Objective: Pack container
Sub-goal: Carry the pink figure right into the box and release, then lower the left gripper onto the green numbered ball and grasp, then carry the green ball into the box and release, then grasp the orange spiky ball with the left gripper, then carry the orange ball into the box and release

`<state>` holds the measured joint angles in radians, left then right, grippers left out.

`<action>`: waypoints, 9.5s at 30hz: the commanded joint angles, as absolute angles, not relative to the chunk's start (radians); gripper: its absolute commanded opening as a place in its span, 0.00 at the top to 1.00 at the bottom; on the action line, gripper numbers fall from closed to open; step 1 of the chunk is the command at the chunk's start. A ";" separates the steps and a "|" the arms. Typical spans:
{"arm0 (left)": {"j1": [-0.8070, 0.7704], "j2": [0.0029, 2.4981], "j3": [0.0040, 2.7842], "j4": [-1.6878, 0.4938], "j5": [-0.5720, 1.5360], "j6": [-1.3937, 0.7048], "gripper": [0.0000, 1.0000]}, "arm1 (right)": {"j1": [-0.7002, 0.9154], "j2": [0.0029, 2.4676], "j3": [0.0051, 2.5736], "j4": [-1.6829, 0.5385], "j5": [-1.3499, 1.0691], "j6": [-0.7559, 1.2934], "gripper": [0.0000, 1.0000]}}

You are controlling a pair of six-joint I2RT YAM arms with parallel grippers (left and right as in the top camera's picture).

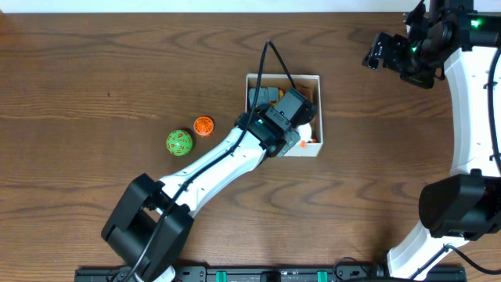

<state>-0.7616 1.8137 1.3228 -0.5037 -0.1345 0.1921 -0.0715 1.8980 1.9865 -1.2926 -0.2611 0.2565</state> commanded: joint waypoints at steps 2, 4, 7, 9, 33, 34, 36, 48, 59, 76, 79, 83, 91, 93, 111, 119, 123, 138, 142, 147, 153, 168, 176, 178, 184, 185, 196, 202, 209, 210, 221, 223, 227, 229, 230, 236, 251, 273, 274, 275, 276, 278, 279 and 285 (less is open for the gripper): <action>-0.772 1.818 1.333 -0.477 -0.124 0.175 0.94 | -0.064 1.905 1.980 -1.294 -0.251 0.254 0.01; -0.772 1.818 1.333 -0.459 -0.125 0.175 0.94 | -0.064 1.905 1.980 -1.294 -0.251 0.254 0.01; -0.772 1.816 1.346 -0.441 -0.125 0.175 0.94 | -0.064 1.905 1.980 -1.294 -0.250 0.254 0.01; -0.772 1.816 1.362 -0.439 -0.125 0.175 0.94 | -0.064 1.905 1.980 -1.294 -0.250 0.253 0.01; -0.829 1.825 1.382 -0.447 -0.053 0.046 0.83 | -0.064 1.905 1.980 -1.292 -0.250 0.254 0.01; -0.829 1.825 1.382 -0.446 -0.057 0.047 0.71 | -0.064 1.905 1.980 -1.293 -0.250 0.253 0.01; -0.829 1.821 1.382 -0.447 -0.085 0.047 0.48 | -0.064 1.905 1.980 -1.295 -0.250 0.254 0.01; -0.794 1.628 1.387 -0.558 -0.291 0.047 0.11 | -0.064 1.905 1.980 -1.296 -0.250 0.253 0.01; -0.384 1.502 1.367 -0.958 -0.169 -0.190 0.00 | -0.064 1.905 1.980 -1.289 -0.250 0.254 0.01; -0.160 1.904 1.330 -1.016 0.015 -0.147 0.02 | -0.064 1.905 1.980 -1.279 -0.250 0.254 0.01; -0.160 1.946 1.330 -1.008 0.015 -0.144 0.06 | -0.064 1.905 1.980 -1.279 -0.235 0.254 0.01; -0.151 1.966 1.330 -0.985 0.014 -0.125 0.20 | -0.064 1.905 1.980 -1.279 -0.235 0.254 0.01; -0.123 1.966 1.330 -0.951 0.010 -0.074 0.24 | -0.064 1.905 1.980 -1.279 -0.235 0.254 0.01; -0.121 1.966 1.330 -0.939 0.006 -0.050 0.24 | -0.064 1.905 1.980 -1.279 -0.235 0.254 0.01; -0.121 1.966 1.330 -0.813 0.007 0.026 0.49 | -0.064 1.905 1.980 -1.287 -0.235 0.253 0.01; -0.130 1.887 1.422 -0.976 0.008 0.022 0.64 | -0.064 1.905 1.980 -1.283 -0.235 0.253 0.01; -0.175 1.785 1.510 -1.049 0.019 0.018 0.68 | -0.064 1.905 1.980 -1.283 -0.235 0.254 0.01; -0.586 1.711 1.570 -0.799 0.019 0.018 0.68 | -0.064 1.905 1.980 -1.286 -0.236 0.254 0.01; -0.638 1.808 1.570 -0.760 0.019 0.018 0.68 | -0.064 1.905 1.980 -1.291 -0.235 0.254 0.01; -0.651 1.911 1.570 -0.762 0.015 0.018 0.66 | -0.064 1.905 1.980 -1.295 -0.235 0.253 0.01; -0.651 1.927 1.570 -0.800 0.015 0.019 0.29 | -0.064 1.905 1.980 -1.294 -0.232 0.253 0.01; -0.558 1.708 1.573 -0.884 -0.083 0.012 0.04 | -0.064 1.905 1.980 -1.294 -0.232 0.253 0.01; -0.302 1.748 1.549 -0.979 -0.093 -0.122 0.04 | -0.064 1.905 1.980 -1.293 -0.232 0.254 0.01; -0.234 1.791 1.547 -0.971 0.009 -0.122 0.04 | -0.064 1.905 1.980 -1.293 -0.232 0.254 0.01; -0.138 1.944 1.547 -0.947 0.126 -0.121 0.04 | -0.064 1.905 1.980 -1.293 -0.232 0.254 0.01; -0.133 1.970 1.547 -0.940 0.128 -0.121 0.04 | -0.064 1.905 1.980 -1.293 -0.232 0.254 0.01; -0.146 2.105 1.547 -0.910 0.128 -0.117 0.04 | -0.064 1.905 1.980 -1.291 -0.232 0.254 0.01; -0.169 2.143 1.547 -0.903 0.128 -0.112 0.04 | -0.064 1.905 1.980 -1.282 -0.232 0.254 0.01; -0.185 2.179 1.547 -0.899 0.127 -0.106 0.09 | -0.064 1.905 1.980 -1.279 -0.232 0.254 0.01; -0.185 2.179 1.547 -0.899 0.127 -0.106 0.10 | -0.064 1.905 1.980 -1.279 -0.232 0.254 0.01; -0.185 2.179 1.547 -0.870 0.119 -0.087 0.24 | -0.064 1.905 1.980 -1.279 -0.232 0.253 0.01; -0.185 2.179 1.547 -0.870 0.119 -0.087 0.28 | -0.064 1.905 1.980 -1.279 -0.232 0.253 0.01; -0.185 2.179 1.547 -0.871 0.119 -0.087 0.38 | -0.064 1.905 1.980 -1.279 -0.232 0.253 0.01; -0.185 2.179 1.547 -0.873 0.120 -0.087 0.44 | -0.064 1.905 1.980 -1.279 -0.232 0.253 0.01; -0.185 2.179 1.547 -0.875 0.119 -0.087 0.47 | -0.064 1.905 1.980 -1.279 -0.232 0.253 0.01; -0.185 2.171 1.554 -0.910 0.120 -0.087 0.56 | -0.064 1.905 1.980 -1.279 -0.232 0.253 0.01; -0.266 1.863 1.712 -1.106 0.125 -0.091 0.64 | -0.064 1.905 1.980 -1.279 -0.232 0.254 0.01; -0.641 2.075 1.700 -0.701 0.105 -0.091 0.64 | -0.064 1.905 1.980 -1.283 -0.232 0.253 0.01; -0.641 2.083 1.700 -0.702 0.105 -0.091 0.63 | -0.064 1.905 1.980 -1.283 -0.232 0.253 0.01; -0.641 2.088 1.700 -0.706 0.105 -0.091 0.57 | -0.064 1.905 1.980 -1.283 -0.232 0.253 0.01; -0.641 2.090 1.700 -0.709 0.105 -0.091 0.50 | -0.064 1.905 1.980 -1.283 -0.232 0.253 0.01; -0.641 2.083 1.700 -0.711 0.105 -0.091 0.39 | -0.064 1.905 1.980 -1.283 -0.232 0.253 0.01; -0.639 2.074 1.700 -0.717 0.104 -0.091 0.28 | -0.064 1.905 1.980 -1.283 -0.232 0.253 0.01; -0.622 1.950 1.702 -0.746 0.094 -0.091 0.02 | -0.064 1.905 1.980 -1.272 -0.232 0.200 0.01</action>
<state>-0.6392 2.0602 1.6928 -0.7403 0.1196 -0.0971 -0.0708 1.8984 1.9858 -1.2789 -0.2352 0.2436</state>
